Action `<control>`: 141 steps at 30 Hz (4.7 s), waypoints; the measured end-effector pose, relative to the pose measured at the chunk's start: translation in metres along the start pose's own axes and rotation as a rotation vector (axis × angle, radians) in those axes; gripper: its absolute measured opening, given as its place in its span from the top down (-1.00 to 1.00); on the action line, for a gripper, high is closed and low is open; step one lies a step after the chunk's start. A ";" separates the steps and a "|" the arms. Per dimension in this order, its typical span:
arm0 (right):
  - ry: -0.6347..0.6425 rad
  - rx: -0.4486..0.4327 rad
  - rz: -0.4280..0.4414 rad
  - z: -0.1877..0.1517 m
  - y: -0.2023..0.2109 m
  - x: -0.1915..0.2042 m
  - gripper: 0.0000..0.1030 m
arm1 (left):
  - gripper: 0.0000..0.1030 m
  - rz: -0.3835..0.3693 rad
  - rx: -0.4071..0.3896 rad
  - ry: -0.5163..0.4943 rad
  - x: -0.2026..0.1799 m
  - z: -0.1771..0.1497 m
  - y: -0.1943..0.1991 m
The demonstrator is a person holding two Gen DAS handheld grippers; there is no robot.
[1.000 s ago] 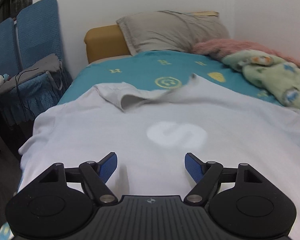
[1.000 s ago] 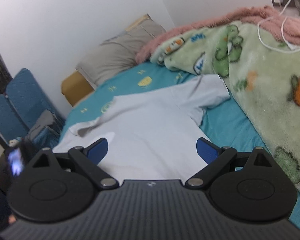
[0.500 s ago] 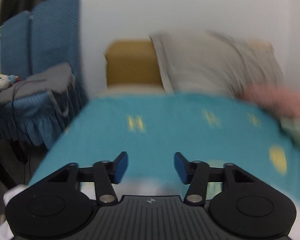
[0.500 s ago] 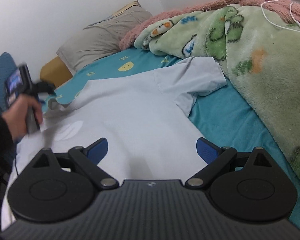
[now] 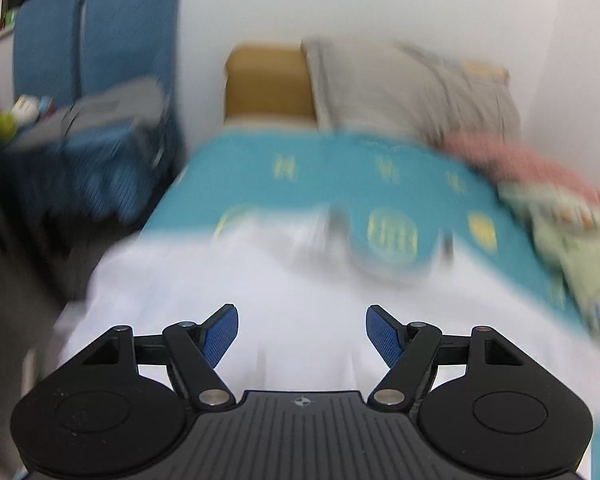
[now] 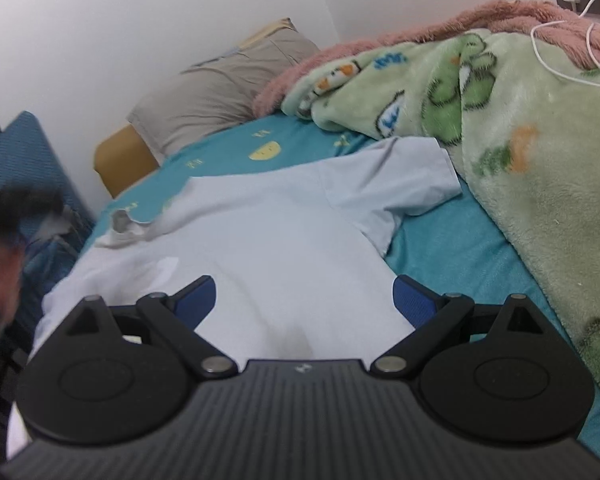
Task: Fold clothes
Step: 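Grasp the white T-shirt's side edge with the left gripper and pull it flat, then grasp the T-shirt sleeve with the right gripper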
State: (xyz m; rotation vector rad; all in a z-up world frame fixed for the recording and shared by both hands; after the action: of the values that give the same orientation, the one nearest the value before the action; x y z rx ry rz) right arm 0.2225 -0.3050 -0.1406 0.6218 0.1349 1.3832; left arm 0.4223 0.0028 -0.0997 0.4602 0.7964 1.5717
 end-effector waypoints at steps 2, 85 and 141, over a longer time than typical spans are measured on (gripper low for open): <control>0.004 -0.006 0.013 0.003 0.011 0.002 -0.88 | -0.42 0.029 0.068 -0.003 0.028 -0.032 0.026; 0.142 -0.075 0.134 0.011 0.099 0.059 -0.88 | -0.99 -0.197 -0.245 -0.052 0.051 -0.142 0.223; -0.483 -0.068 0.148 0.055 -0.200 -0.119 -0.77 | -0.98 -0.109 0.009 -0.064 0.044 -0.175 0.087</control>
State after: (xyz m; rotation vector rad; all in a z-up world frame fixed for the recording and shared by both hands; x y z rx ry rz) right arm 0.3967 -0.4463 -0.2226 0.9041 -0.3491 1.3346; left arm 0.2321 0.0057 -0.1638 0.4641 0.7679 1.4466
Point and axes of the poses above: each gripper's, at about its wrist camera, not at the fingertips, and y roughly against the way its jaws point, x to its left, z to its top, the point moved 8 cm from there along -y, roughly the way its jaws point, and after that the axes turned 7 degrees about y, right-handed, at the moved point
